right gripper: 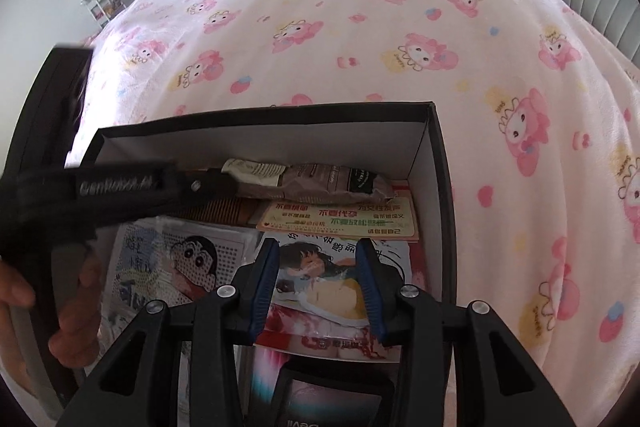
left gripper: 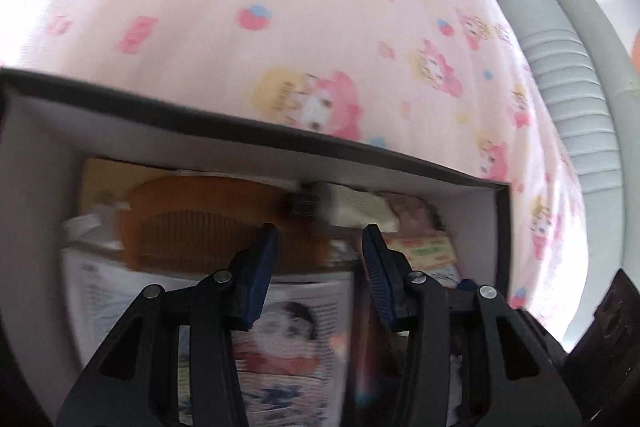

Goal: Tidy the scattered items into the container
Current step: 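Open the right gripper to release the tube beside the comb, then withdraw the right gripper up and out of the shoebox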

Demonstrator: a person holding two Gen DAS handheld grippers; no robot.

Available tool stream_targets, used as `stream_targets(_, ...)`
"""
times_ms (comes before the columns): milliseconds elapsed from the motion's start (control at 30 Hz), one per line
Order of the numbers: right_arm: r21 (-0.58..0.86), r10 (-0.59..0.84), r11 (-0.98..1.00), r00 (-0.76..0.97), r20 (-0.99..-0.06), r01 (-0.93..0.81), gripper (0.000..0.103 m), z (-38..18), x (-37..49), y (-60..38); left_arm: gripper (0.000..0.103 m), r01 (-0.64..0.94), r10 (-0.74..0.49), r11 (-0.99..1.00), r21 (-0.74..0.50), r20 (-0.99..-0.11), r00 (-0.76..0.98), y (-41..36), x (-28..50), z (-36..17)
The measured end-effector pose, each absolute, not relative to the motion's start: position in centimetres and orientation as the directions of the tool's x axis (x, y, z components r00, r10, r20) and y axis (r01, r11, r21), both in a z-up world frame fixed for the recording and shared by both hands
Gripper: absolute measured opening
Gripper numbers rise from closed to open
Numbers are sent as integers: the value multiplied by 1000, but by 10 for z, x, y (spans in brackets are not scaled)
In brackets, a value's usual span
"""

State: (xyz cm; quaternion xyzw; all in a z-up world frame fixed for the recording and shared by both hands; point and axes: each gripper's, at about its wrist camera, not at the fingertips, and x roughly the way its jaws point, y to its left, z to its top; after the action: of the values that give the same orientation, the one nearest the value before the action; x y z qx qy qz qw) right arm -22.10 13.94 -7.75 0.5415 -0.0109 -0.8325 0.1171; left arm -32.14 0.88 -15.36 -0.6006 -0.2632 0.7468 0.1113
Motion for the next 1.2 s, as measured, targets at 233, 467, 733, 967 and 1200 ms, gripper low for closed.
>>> stream_targets(233, 231, -272, -961, -388, -881, 149, 35, -64, -213, 160, 44, -21, 528, -842, -539, -816, -234, 34, -299, -140)
stream_targets(467, 158, -208, -977, -478, -853, 143, 35, -46, -189, 176, 32, -72, 545, -838, -541, -823, -159, 48, -290, -148)
stream_targets(733, 165, -210, -977, -464, -860, 137, 33, -54, -184, 172, 31, -168, 514, -852, -495, -853, -92, 69, -279, -151)
stream_targets(967, 167, -181, -983, -541, -821, 75, 33, -41, -185, 191, 28, -89, 564, -825, -558, -820, -96, 52, -288, -156)
stream_targets(1200, 217, -205, -976, -496, -844, 33, 33, -55, -188, 207, 8, -201, 444, -887, -415, -887, -128, 62, -278, -150)
